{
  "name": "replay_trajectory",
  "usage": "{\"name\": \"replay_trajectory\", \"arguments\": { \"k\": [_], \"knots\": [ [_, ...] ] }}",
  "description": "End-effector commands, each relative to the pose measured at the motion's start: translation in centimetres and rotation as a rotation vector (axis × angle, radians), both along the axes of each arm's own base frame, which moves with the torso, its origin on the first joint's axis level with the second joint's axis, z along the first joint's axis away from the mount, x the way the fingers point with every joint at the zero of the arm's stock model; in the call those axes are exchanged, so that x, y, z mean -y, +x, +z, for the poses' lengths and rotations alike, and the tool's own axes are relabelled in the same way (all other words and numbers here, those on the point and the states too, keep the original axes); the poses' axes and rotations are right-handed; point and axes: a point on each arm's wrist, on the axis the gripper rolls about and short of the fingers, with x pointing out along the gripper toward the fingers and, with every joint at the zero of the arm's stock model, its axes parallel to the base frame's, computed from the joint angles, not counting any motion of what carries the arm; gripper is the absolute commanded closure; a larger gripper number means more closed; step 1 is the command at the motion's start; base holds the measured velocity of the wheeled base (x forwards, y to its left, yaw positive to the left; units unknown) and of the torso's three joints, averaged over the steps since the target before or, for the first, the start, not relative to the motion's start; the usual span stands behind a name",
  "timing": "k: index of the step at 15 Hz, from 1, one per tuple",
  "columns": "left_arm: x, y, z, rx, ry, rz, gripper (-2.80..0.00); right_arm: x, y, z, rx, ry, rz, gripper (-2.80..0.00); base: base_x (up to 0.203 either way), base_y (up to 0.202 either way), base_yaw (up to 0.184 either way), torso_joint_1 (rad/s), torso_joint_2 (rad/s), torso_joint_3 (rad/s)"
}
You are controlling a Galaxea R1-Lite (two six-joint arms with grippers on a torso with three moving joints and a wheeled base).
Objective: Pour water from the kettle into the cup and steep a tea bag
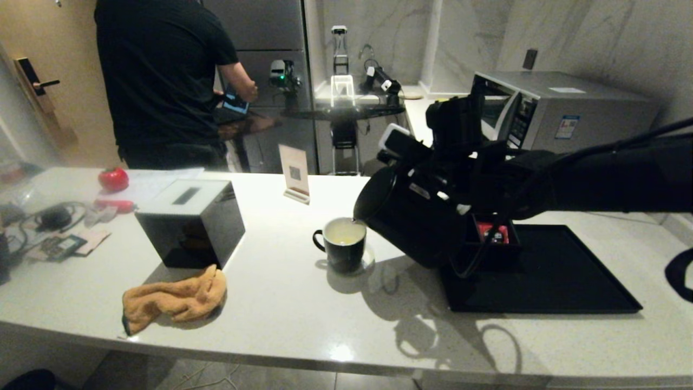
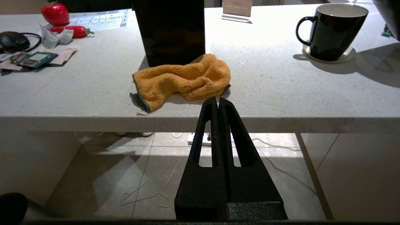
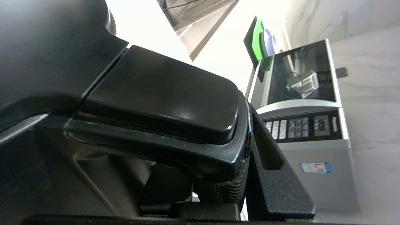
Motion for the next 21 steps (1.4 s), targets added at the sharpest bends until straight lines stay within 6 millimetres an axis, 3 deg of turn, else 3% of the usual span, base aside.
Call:
{"name": "replay_trajectory", "arguments": {
  "k": [1, 21],
  "knots": [
    [0.00, 0.00, -0.01, 0.000, 0.000, 0.000, 0.00, -0.09, 0.00, -0.06, 0.002, -0.017, 0.003, 0.00, 0.000, 0.000, 0.000, 0.000, 0.00, 0.000],
    [0.00, 0.00, -0.01, 0.000, 0.000, 0.000, 0.00, -0.75, -0.55, 0.20, 0.015, -0.088, 0.037, 0.00, 0.000, 0.000, 0.000, 0.000, 0.00, 0.000]
  ]
}}
